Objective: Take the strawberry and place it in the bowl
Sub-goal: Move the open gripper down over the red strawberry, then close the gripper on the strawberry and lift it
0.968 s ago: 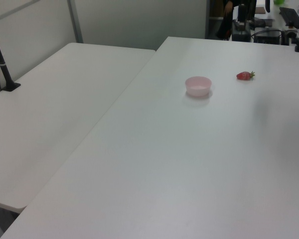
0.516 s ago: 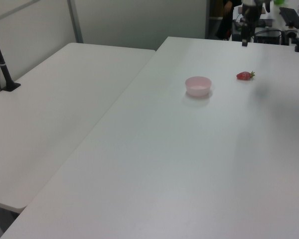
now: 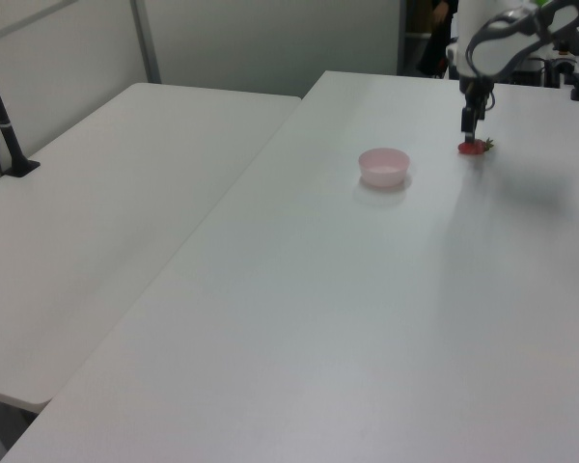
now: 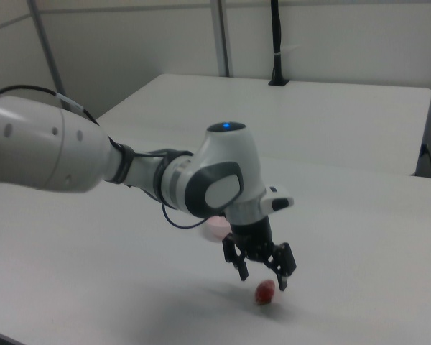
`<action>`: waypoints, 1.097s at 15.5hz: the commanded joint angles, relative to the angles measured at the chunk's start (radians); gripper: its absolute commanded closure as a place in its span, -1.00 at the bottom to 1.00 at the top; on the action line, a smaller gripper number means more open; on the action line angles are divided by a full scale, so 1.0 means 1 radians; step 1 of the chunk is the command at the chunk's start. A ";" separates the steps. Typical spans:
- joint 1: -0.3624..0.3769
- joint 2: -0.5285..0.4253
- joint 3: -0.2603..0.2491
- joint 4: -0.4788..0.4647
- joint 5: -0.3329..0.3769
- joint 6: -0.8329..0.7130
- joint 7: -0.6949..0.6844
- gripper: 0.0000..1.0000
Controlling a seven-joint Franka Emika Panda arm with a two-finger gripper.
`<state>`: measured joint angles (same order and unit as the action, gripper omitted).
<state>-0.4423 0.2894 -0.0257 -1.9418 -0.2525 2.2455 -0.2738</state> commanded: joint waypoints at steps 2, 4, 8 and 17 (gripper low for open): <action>-0.016 0.056 0.009 0.003 -0.016 0.025 -0.007 -1.00; -0.019 0.056 0.009 0.003 -0.011 0.034 -0.005 -0.66; -0.027 0.056 0.010 0.007 -0.001 0.034 -0.004 0.38; -0.015 -0.032 0.087 0.095 0.158 -0.027 -0.002 0.65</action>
<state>-0.4568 0.3212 0.0070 -1.8961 -0.2097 2.2628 -0.2728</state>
